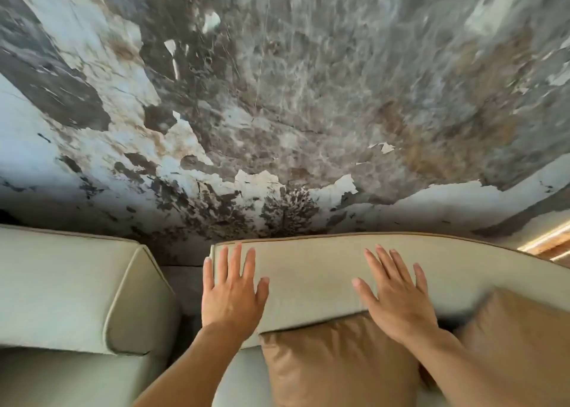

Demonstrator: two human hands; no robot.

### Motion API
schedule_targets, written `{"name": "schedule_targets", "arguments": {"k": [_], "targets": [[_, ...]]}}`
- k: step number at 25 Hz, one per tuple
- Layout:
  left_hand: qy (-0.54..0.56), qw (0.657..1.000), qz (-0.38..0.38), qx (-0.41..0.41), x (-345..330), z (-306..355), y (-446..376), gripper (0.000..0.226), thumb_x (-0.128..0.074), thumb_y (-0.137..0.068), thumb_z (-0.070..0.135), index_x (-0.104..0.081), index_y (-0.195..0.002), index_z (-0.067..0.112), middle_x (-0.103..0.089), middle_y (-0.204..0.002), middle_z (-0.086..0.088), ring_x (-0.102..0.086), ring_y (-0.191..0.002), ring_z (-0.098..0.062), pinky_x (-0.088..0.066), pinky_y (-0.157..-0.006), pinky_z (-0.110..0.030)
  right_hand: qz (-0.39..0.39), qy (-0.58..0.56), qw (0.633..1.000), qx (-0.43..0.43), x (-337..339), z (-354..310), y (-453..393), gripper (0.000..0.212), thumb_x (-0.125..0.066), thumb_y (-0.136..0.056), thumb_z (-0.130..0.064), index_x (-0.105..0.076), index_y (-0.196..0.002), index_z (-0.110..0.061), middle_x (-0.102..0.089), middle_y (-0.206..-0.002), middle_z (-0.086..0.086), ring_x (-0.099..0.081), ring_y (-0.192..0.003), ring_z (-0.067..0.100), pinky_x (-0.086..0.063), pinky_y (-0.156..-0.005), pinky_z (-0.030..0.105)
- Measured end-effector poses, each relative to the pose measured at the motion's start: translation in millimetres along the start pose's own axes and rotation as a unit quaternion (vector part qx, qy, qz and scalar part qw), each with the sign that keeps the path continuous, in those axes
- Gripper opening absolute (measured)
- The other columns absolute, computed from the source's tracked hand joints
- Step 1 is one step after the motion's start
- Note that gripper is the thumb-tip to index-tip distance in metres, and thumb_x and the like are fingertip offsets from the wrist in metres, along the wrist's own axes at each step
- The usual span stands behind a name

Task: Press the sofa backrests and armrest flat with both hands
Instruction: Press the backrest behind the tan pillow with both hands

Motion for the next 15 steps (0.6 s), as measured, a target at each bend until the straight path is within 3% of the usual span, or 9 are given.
{"name": "schedule_targets", "arguments": {"k": [4, 8, 15], "targets": [[-0.003, 0.996, 0.079, 0.029, -44, 3, -32, 0.07, -0.012, -0.091, 0.059, -0.03, -0.15, 0.025, -0.02, -0.161, -0.007, -0.009, -0.149, -0.03, -0.001, -0.121, -0.05, 0.013, -0.019, 1.0, 0.015, -54, 35, -54, 0.085, 0.014, -0.077, -0.072, -0.003, -0.152, -0.036, 0.004, -0.163, -0.008, 0.011, -0.148, 0.012, 0.008, -0.117, 0.045], [-0.034, 0.987, 0.149, 0.055, -69, 15, -36, 0.068, -0.026, -0.09, 0.058, -0.038, -0.146, 0.022, -0.034, -0.155, -0.01, -0.023, -0.145, -0.031, -0.013, -0.119, -0.053, 0.083, -0.054, 0.994, 0.047, -96, 54, -89, 0.078, -0.005, -0.085, -0.068, -0.025, -0.149, -0.03, -0.016, -0.161, -0.003, -0.007, -0.147, 0.019, 0.0, -0.116, 0.043], [-0.059, 0.962, 0.26, 0.061, -80, 15, -42, 0.064, -0.032, -0.087, 0.049, -0.045, -0.14, 0.015, -0.043, -0.148, -0.015, -0.036, -0.137, -0.038, -0.022, -0.114, -0.055, 0.263, -0.072, 0.96, 0.063, -132, 54, -97, 0.061, -0.032, -0.092, -0.049, -0.041, -0.144, -0.018, -0.039, -0.152, 0.008, -0.032, -0.141, 0.031, -0.02, -0.114, 0.054]]}}
Point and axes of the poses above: each hand's wrist, its own y-axis away from the middle knuckle, its own x-axis out of the back of the hand, z = x × y, the point moved 3 cm from there along -y, towards the middle knuckle
